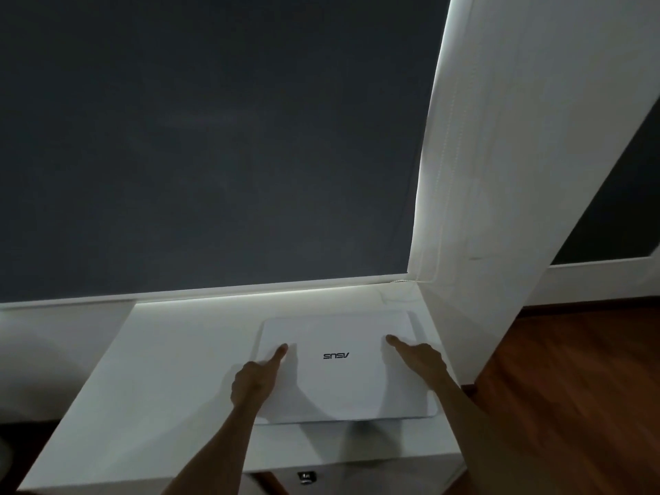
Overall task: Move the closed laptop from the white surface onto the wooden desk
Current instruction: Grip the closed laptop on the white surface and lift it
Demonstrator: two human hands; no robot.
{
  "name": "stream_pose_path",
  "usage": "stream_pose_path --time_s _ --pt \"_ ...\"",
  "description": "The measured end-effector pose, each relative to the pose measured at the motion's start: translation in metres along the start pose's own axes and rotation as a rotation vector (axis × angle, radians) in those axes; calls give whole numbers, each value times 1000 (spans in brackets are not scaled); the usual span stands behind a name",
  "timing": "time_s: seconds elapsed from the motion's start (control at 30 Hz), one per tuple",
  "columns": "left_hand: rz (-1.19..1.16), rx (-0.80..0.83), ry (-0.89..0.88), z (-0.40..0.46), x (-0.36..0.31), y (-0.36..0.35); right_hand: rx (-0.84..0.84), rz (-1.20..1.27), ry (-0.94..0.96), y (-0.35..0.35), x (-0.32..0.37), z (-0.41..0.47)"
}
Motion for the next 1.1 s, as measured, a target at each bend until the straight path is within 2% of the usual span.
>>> stream_pose_path --time_s 0.17,0.33,0.53,0.73,0.93,1.1 --pt "-94 -2 -70 -13 -3 6 -82 140 15 0 -8 -15" --pt "-170 -22 -218 -35 -43 34 -221 261 153 17 5 -48" --pt "-286 -117 -482 -84 -110 67 -391 338 399 77 49 -105" --pt "-280 -143 -682 -117 -167 75 -577 392 503 127 54 -147" --pt "-242 -73 -826 -156 -214 28 -724 468 430 168 -12 -179" --pt "-199 44 -920 -199 -245 -57 -821 537 371 215 -104 -219"
Point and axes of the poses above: each hand's wrist, its own z-axis towards the middle knuckle, its own y-axis out of the back of the hand, x = y × z, the point moved 9 cm from there along z, towards the middle knuckle, and after that the axes turned 10 degrees about x, right-handed, at the moved point
